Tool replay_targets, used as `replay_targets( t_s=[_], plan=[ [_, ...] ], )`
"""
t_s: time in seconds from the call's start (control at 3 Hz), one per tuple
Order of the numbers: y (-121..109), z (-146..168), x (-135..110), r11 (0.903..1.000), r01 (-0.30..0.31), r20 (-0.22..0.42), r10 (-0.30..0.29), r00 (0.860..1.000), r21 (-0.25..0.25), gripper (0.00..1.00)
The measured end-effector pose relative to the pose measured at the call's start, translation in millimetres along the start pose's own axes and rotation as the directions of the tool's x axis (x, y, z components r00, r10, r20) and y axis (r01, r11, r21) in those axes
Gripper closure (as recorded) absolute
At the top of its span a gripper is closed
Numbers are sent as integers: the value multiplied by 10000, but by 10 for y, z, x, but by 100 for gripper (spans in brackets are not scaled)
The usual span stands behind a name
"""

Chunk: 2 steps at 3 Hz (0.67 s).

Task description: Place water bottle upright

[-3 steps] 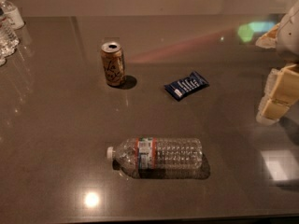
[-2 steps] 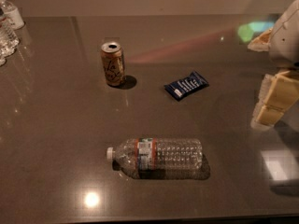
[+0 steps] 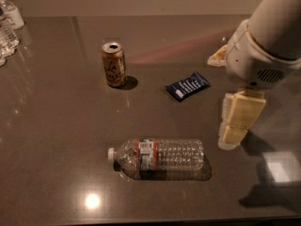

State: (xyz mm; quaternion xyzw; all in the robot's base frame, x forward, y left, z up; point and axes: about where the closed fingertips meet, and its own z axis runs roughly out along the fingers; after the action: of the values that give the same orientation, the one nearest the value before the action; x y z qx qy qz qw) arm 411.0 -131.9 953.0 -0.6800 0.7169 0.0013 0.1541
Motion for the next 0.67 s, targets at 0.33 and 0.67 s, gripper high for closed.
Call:
replay_targets(
  t_s=[0.33,0.67],
  plan=[
    [147,205,-311,9975,452,6,-453,9990,-534,0],
    [316,413,-568,9919,766,-124,-782,9969,-1016,0]
  ],
)
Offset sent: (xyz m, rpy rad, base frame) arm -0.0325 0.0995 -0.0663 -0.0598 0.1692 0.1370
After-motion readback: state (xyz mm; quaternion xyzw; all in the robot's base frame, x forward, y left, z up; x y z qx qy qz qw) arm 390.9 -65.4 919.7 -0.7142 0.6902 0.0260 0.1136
